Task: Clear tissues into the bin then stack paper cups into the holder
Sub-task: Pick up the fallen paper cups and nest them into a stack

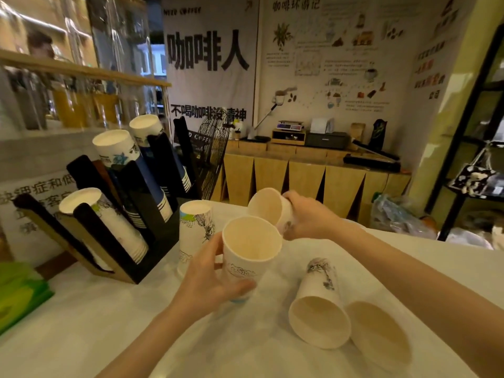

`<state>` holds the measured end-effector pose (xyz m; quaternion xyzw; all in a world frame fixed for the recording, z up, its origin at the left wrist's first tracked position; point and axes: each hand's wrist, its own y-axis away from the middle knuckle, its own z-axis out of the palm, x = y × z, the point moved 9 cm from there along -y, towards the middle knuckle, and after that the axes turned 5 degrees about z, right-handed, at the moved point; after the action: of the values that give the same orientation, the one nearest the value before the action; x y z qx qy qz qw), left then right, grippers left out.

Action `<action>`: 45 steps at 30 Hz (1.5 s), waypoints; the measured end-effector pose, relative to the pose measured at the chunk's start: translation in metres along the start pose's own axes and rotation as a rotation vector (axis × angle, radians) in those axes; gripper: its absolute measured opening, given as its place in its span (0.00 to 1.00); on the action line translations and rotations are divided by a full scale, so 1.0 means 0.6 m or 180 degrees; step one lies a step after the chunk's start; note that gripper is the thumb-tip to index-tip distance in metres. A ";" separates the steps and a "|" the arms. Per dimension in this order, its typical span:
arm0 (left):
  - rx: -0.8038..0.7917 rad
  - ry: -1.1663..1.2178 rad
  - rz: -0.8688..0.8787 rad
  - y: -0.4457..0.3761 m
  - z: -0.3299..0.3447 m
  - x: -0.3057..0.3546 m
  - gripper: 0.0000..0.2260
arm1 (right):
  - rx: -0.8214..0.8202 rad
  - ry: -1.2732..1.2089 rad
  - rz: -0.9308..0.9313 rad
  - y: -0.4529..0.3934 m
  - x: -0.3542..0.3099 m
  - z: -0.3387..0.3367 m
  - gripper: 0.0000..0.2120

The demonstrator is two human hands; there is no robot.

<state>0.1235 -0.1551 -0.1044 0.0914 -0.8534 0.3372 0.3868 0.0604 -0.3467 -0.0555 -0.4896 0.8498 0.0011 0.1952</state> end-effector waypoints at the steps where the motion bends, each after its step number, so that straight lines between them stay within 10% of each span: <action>1: 0.0056 0.0083 -0.0069 -0.003 0.004 -0.006 0.34 | 0.0225 -0.0296 0.0088 0.003 0.008 -0.026 0.40; 11: 0.0169 0.0479 -0.0582 -0.029 0.060 -0.059 0.32 | 0.0767 -0.2918 0.0088 0.052 -0.031 -0.124 0.22; 32: 0.0104 0.0476 -0.0758 -0.023 0.055 -0.049 0.37 | -0.0157 -0.2376 0.0575 0.083 -0.058 0.062 0.41; 39: 0.0115 -0.0201 -0.0194 -0.016 0.022 0.011 0.49 | -0.0246 -0.2100 0.0698 0.106 -0.037 0.036 0.48; 45: 0.0452 -0.2183 0.2158 -0.001 0.001 0.166 0.39 | -0.0369 -0.1549 0.0625 0.168 0.021 -0.038 0.36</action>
<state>0.0555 -0.1456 -0.0325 -0.0597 -0.8883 0.4521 -0.0555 -0.0368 -0.3092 -0.0577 -0.4005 0.8198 0.1865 0.3644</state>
